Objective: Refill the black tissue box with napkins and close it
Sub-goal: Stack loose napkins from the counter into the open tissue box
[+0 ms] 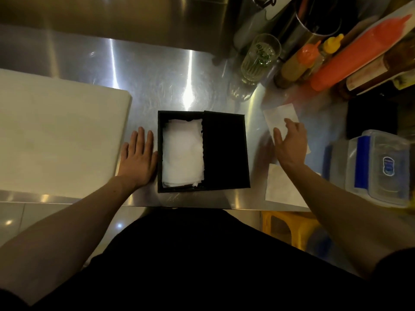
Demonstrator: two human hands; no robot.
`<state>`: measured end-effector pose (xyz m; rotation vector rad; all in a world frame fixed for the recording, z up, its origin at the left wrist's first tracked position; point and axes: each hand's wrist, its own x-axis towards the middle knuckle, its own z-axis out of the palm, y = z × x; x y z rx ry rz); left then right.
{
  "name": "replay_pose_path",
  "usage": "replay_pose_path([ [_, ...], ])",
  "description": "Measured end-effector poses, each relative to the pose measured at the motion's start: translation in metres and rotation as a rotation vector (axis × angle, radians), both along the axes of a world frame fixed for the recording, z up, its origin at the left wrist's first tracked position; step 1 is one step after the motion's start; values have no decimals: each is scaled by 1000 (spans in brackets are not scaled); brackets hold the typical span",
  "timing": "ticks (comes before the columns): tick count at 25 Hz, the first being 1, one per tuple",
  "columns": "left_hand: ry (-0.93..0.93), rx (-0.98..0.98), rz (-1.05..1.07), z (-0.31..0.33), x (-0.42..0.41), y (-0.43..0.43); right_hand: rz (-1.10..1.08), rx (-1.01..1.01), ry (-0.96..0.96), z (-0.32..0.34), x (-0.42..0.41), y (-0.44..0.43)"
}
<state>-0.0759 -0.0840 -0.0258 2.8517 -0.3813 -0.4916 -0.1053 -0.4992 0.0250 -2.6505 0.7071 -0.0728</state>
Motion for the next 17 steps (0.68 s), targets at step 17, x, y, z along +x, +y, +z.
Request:
replay_pose_path([
  [17, 68, 143, -22, 1, 3, 1, -123, 72, 54, -21, 0, -49],
])
